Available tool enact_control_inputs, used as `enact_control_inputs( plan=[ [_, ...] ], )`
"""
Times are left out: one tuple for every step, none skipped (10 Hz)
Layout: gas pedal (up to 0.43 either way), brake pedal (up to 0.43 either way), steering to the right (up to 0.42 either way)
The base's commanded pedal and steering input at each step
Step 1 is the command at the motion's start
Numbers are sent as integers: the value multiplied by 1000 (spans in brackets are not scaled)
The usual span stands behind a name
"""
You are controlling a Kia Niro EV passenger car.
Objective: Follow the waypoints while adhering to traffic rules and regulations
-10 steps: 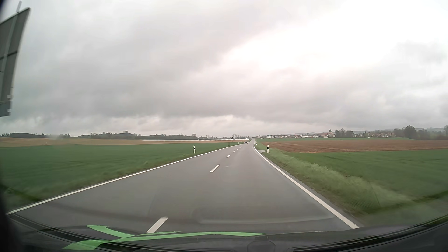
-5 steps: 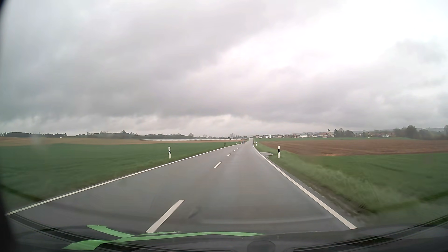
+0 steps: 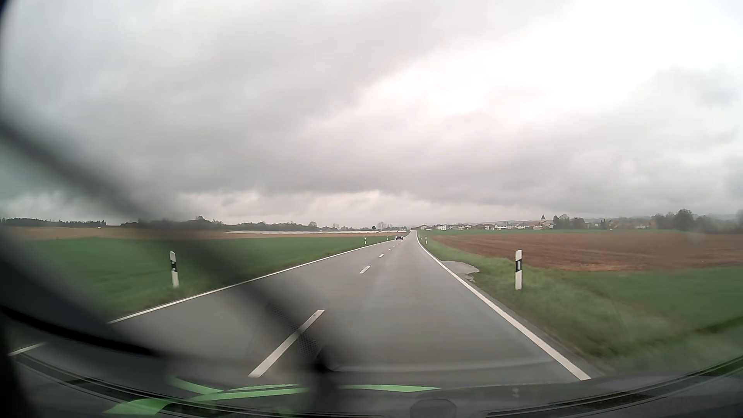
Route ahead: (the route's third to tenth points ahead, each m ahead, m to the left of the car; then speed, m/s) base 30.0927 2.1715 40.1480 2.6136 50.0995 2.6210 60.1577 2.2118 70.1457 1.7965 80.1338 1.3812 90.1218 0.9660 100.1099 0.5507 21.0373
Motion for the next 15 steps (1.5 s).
enact_control_inputs(
  plan=[
    [118,0,3],
    [118,0,3],
    [118,0,3],
    [118,0,3],
    [118,0,3],
    [110,0,3],
    [110,0,3],
    [110,0,3],
    [110,0,3],
    [118,0,3],
    [118,0,3],
    [118,0,3],
    [118,0,3],
    [110,0,3],
    [98,0,2]
  ],
)
